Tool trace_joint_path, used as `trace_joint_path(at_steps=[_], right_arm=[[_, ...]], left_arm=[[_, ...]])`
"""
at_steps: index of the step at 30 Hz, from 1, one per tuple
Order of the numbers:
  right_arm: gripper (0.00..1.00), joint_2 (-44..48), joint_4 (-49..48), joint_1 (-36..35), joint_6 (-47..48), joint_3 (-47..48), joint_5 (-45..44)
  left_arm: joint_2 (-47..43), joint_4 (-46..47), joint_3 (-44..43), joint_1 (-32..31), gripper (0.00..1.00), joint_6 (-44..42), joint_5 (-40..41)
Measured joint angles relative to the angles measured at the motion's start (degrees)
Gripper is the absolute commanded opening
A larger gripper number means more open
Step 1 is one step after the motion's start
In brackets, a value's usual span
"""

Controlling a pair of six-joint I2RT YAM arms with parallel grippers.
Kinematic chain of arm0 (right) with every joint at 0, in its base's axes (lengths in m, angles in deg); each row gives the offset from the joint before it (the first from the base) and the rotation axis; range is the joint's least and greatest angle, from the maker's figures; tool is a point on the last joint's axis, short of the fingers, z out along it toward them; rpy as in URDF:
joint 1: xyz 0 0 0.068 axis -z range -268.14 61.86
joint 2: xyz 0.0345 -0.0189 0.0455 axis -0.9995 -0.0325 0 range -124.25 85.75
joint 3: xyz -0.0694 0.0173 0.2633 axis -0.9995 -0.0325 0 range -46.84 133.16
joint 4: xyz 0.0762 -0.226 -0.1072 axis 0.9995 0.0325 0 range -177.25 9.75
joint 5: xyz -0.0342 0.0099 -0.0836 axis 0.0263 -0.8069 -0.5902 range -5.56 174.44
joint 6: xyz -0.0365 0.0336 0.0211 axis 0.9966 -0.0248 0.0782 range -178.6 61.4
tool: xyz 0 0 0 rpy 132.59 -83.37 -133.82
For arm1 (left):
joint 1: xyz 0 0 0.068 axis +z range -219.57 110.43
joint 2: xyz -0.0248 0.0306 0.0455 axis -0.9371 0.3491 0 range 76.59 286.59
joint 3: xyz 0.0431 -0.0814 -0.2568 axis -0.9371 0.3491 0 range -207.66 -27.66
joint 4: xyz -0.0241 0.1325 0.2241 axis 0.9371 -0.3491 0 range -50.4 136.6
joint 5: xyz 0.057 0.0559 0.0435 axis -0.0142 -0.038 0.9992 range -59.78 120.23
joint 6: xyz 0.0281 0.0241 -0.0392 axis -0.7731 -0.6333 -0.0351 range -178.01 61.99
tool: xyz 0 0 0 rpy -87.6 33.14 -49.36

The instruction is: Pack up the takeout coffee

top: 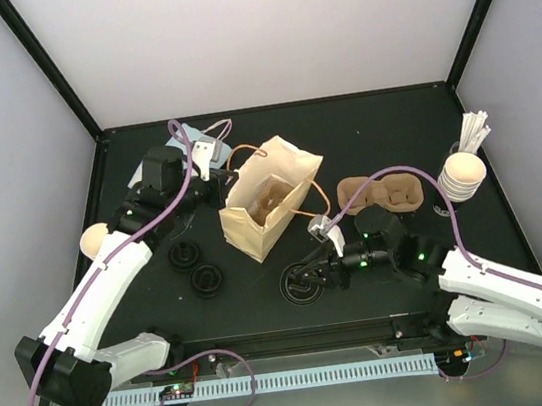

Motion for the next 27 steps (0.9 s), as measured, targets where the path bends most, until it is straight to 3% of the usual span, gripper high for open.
trace_joint_path(at_steps=[8,20,27], right_arm=[[0.22,-4.07,-12.28,4.50,-1.92,-6.36,5.31],[0.23,-13.14,-23.98,5.27,-1.92,-14.21,6.56],[0.46,-15.19,-26.84,5.46,-1.88,-14.91,6.64]], left_arm=[[-0.15,0.68,0.70,0.31,0.02,0.00,-1.31],[-1.29,1.49,2.25,0.31,0.02,0.00,-2.62],[-1.57,1.64,2.82,0.31,0.02,0.00,-2.62]])
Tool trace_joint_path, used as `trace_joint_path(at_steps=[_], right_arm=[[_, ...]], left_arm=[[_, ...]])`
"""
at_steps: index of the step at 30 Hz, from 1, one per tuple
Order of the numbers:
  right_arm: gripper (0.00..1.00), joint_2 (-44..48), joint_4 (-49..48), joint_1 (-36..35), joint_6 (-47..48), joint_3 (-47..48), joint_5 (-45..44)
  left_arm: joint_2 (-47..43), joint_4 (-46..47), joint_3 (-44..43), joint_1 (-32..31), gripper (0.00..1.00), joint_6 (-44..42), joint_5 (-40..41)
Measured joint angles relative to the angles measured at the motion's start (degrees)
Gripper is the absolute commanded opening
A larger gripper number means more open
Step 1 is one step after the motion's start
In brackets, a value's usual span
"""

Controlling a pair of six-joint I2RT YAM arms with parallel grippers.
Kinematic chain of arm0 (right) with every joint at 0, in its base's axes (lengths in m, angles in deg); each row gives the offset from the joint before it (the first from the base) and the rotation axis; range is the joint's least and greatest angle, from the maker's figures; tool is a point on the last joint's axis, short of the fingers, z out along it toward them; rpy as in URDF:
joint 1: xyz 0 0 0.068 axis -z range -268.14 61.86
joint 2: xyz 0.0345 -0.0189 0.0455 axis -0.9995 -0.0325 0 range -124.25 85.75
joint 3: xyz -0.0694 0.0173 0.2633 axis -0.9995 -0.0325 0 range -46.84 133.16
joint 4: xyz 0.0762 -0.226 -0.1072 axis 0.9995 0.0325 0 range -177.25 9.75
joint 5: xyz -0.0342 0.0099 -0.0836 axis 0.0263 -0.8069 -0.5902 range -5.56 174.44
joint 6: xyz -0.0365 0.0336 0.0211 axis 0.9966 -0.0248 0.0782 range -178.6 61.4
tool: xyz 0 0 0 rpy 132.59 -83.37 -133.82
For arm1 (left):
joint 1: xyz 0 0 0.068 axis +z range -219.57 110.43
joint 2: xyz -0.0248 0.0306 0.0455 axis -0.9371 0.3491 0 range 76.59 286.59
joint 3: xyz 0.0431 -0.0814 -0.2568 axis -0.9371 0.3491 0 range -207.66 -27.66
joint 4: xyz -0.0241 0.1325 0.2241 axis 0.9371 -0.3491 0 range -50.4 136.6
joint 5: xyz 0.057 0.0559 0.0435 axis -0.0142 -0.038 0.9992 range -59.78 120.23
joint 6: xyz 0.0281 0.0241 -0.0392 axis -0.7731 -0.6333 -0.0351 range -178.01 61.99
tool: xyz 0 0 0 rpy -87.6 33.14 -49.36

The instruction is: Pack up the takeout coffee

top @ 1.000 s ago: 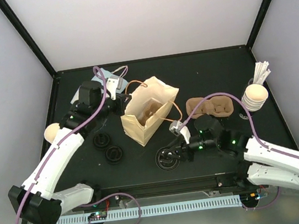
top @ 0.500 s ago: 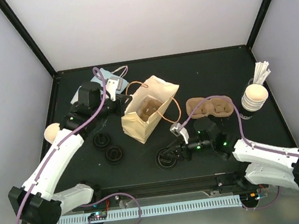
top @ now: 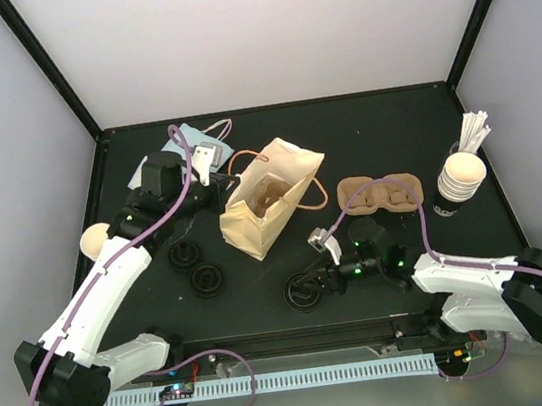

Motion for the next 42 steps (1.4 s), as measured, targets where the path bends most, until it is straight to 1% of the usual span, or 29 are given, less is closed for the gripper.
trace_joint_path(at_steps=[1,4,8,12,16,23,27,30,33,36,39,42], right_arm=[[0.52,0.44,0.33,0.04,0.26,0.00,-0.22],[0.60,2.58,2.14,0.20,1.68,0.17,-1.29],[0.78,4.96,7.15,0.22,4.59,2.01,-2.56],[0.85,7.30,11.43,0.22,6.78,3.76,-3.85],[1.00,8.66,18.34,0.22,10.38,7.63,-5.22],[1.00,10.03,32.50,0.20,19.15,18.69,-7.41],[1.00,11.72,39.85,0.20,21.86,23.76,-11.13],[1.00,13.27,43.98,0.20,20.92,26.82,-16.52],[1.00,14.01,47.58,0.22,17.55,29.97,-23.06],[1.00,13.35,52.76,0.22,14.62,35.01,-28.94],[1.00,13.00,55.82,0.22,13.05,38.05,-32.22],[1.00,12.59,58.77,0.20,10.78,38.27,-34.77]], left_arm=[[-0.09,0.02,0.02,0.00,0.02,0.00,0.00],[-0.13,0.07,0.02,0.00,0.02,0.00,0.00],[-0.17,0.07,0.02,0.00,0.02,0.00,0.00],[-0.42,0.04,0.04,0.00,0.01,-0.02,0.02],[-0.61,0.04,0.04,0.00,0.02,-0.04,0.04],[-1.75,-0.13,0.07,0.00,0.02,-0.74,0.04],[-2.36,-0.39,0.13,0.00,0.02,-1.11,0.02],[-2.60,-0.44,0.24,0.00,0.02,-1.40,-0.02],[-2.73,-0.50,0.39,0.00,0.02,-1.57,-0.07],[-2.73,-0.52,0.57,0.00,0.02,-1.73,-0.17],[-2.75,-0.48,0.81,0.00,0.02,-1.84,-0.31],[-2.93,-0.42,1.16,0.00,0.02,-1.90,-0.59]])
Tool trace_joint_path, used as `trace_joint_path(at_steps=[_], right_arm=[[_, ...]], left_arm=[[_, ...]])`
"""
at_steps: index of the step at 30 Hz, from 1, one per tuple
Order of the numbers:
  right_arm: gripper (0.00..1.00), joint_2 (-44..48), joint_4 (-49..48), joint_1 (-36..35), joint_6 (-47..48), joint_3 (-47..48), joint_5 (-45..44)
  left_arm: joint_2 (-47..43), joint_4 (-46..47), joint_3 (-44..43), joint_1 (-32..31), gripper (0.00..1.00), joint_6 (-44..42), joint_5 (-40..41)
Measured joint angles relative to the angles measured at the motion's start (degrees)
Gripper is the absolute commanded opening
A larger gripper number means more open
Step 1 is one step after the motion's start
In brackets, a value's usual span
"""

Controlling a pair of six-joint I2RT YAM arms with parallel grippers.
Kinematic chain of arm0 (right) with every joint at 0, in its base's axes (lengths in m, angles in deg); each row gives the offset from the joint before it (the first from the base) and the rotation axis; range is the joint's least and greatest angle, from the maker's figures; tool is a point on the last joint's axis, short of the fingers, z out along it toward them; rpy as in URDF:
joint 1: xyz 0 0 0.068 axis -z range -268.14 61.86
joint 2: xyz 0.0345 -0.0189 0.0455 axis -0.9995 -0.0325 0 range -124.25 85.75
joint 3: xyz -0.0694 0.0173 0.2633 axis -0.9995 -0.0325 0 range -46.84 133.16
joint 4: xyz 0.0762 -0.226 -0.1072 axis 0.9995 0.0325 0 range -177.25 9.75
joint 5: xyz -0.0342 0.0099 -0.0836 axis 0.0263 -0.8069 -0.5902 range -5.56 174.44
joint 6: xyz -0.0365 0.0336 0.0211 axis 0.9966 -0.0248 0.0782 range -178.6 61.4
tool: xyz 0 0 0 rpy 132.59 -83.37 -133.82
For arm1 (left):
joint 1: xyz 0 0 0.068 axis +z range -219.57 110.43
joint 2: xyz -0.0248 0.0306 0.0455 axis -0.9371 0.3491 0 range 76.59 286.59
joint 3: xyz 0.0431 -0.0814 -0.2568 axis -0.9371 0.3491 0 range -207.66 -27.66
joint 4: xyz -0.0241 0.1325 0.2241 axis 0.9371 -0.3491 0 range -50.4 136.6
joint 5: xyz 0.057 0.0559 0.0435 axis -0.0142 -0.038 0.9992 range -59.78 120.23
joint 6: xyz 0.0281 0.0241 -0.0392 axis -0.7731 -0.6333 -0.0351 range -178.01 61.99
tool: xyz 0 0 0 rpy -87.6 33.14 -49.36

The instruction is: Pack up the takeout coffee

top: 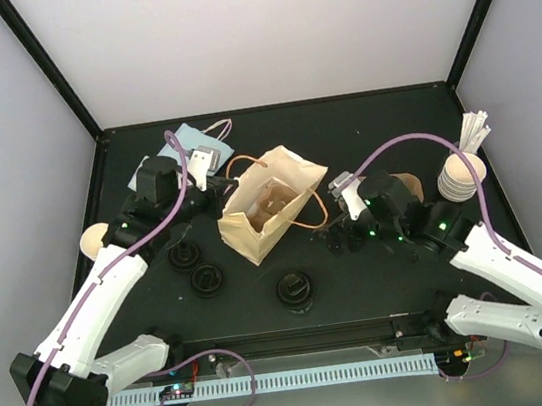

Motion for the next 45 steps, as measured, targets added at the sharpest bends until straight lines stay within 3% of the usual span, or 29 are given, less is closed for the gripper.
trace_joint_path(at_steps=[6,8,14,17,24,25,27,38,45], right_arm=[[1.00,-8.79,9.70,-2.47,-6.23,4.26,-7.87],[1.00,-9.03,11.23,-3.43,-7.48,4.22,-8.57],[1.00,-1.92,11.87,-3.61,-9.84,3.82,-9.99],[1.00,1.86,11.19,-3.58,-10.69,2.99,-10.71],[1.00,5.55,9.60,-3.61,-12.20,-0.90,-8.66],[1.00,5.51,9.53,-3.61,-12.63,-0.94,-8.48],[1.00,5.31,9.49,-3.61,-13.33,-0.87,-8.28],[1.00,3.21,11.43,-4.07,-12.72,0.33,-5.07],[1.00,-5.73,13.07,-14.43,-11.26,1.79,-6.64]], left_arm=[[-0.17,-0.02,0.17,0.00,0.05,-0.09,-0.39],[-0.26,-0.07,0.22,0.00,0.14,-0.24,-0.48],[-2.03,-0.31,0.37,0.02,0.56,-1.16,-1.22],[-3.67,-0.35,1.14,0.02,0.66,-1.68,-1.53],[-5.88,-0.48,1.86,0.00,0.76,-2.78,-1.11],[-5.86,-0.68,1.86,0.02,0.79,-2.86,-0.52],[-5.86,-1.53,1.81,0.02,0.97,-2.86,1.18],[-7.56,-3.87,-0.37,0.02,0.99,-6.23,8.90],[-7.85,-3.96,-0.44,0.04,0.99,-7.98,12.13]])
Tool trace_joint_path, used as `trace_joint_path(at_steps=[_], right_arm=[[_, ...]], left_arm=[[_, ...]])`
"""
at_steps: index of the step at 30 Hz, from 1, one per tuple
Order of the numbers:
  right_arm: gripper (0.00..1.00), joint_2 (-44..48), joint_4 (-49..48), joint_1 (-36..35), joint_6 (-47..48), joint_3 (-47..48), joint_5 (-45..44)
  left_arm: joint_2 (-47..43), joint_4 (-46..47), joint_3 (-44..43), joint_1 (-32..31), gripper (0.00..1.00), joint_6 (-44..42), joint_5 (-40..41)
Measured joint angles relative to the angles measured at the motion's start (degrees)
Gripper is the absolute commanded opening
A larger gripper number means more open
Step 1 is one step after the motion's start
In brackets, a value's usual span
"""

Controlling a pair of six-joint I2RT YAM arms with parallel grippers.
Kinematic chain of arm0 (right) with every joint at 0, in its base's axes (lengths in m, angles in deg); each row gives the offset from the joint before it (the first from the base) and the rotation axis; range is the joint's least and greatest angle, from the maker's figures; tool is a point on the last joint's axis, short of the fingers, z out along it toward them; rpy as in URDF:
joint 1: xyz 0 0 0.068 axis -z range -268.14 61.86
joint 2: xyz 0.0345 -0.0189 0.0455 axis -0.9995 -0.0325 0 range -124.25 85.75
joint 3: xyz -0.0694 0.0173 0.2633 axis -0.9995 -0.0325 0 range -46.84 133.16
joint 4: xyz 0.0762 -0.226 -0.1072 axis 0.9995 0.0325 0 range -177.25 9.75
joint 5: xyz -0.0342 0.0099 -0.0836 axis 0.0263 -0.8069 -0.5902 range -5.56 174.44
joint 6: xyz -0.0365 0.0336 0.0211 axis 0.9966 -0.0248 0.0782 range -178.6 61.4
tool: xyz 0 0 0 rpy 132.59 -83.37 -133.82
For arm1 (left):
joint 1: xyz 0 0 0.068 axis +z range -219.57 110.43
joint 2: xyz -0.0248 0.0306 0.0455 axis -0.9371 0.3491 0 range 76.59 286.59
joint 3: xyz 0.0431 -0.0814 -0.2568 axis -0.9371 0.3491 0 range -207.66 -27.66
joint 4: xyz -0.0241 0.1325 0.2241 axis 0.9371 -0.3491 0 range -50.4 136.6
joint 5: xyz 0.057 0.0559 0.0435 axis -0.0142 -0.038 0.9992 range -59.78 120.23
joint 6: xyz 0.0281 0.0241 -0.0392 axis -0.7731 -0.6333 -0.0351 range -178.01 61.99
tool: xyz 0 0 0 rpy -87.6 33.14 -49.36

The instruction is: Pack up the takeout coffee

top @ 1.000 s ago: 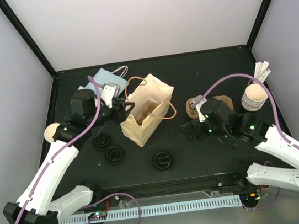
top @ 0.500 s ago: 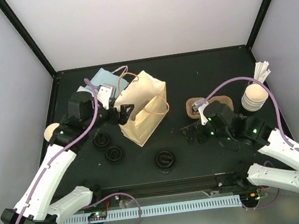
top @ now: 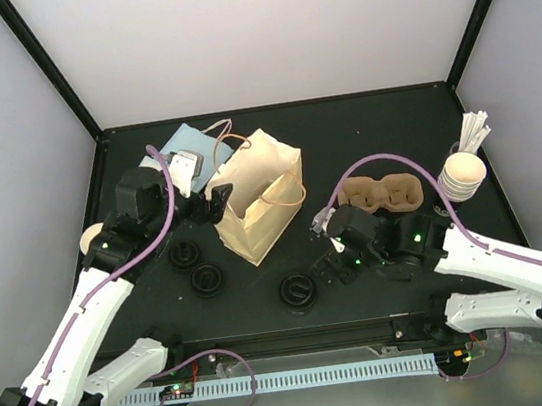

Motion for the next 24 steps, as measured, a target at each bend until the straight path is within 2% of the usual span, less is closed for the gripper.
trace_joint_path(at_steps=[7,14,24], right_arm=[[1.00,-5.05,-0.13,-9.97,1.55,3.04,-5.40],[1.00,-5.99,-0.35,-10.38,5.97,3.10,-7.61],[1.00,-15.17,2.45,-10.38,10.38,6.40,-6.10]], left_arm=[[0.59,-0.24,-0.33,0.28,0.99,0.09,1.73],[-1.27,1.73,2.05,0.33,0.99,-0.48,-0.52],[-3.67,3.61,5.27,0.33,0.99,-1.66,-1.44]])
